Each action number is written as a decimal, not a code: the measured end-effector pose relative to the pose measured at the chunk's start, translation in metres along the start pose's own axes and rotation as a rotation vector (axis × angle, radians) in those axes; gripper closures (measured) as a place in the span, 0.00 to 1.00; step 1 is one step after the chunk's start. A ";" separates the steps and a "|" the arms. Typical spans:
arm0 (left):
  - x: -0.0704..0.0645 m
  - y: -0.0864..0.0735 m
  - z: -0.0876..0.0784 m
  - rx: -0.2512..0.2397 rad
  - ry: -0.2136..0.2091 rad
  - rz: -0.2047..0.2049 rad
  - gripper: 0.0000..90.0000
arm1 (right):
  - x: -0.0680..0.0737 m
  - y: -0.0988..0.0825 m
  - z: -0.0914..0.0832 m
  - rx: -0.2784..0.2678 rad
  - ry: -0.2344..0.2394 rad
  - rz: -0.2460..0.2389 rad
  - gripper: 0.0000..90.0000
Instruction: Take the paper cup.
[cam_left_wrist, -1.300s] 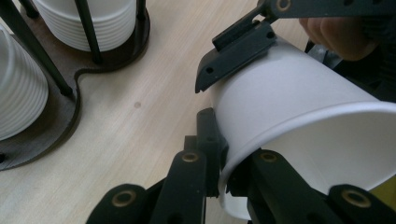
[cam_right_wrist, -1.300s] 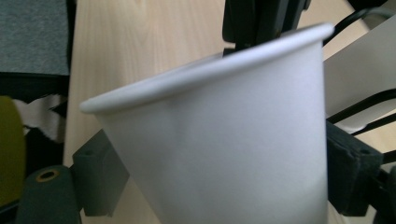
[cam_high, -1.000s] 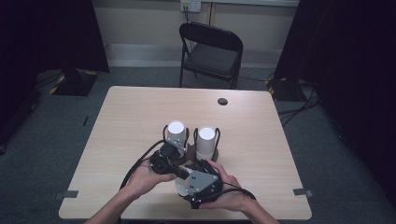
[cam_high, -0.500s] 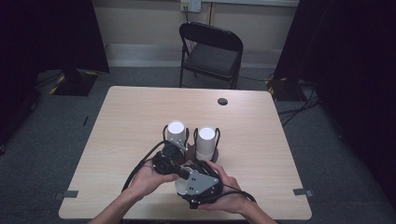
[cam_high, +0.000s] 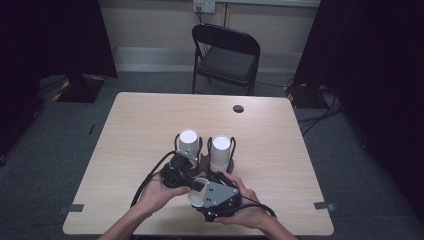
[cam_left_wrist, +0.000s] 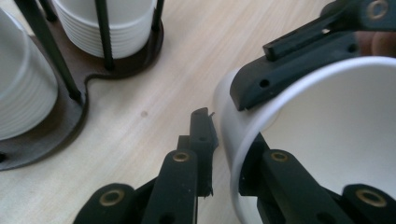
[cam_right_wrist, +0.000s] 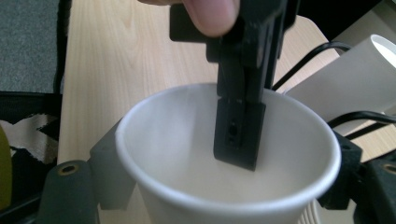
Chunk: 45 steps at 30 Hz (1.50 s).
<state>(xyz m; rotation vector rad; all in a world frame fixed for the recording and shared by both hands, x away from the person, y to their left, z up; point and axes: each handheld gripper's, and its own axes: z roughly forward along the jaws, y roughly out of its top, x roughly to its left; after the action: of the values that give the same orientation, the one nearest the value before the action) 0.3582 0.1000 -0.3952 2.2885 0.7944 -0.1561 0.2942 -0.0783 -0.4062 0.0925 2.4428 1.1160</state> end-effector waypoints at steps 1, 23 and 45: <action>0.000 -0.001 -0.001 0.001 0.003 0.008 0.90 | 0.000 -0.001 0.000 -0.002 -0.006 0.009 0.26; -0.003 -0.015 -0.009 -0.183 0.129 0.059 0.50 | -0.009 -0.014 -0.006 -0.001 -0.016 0.104 0.26; 0.006 -0.043 -0.032 -0.327 0.229 0.035 0.36 | -0.019 -0.027 -0.008 0.004 -0.025 0.183 0.26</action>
<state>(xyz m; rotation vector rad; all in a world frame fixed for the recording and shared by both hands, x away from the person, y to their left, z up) 0.3348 0.1481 -0.3980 2.0285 0.8267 0.2402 0.3113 -0.1068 -0.4138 0.3353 2.4534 1.1783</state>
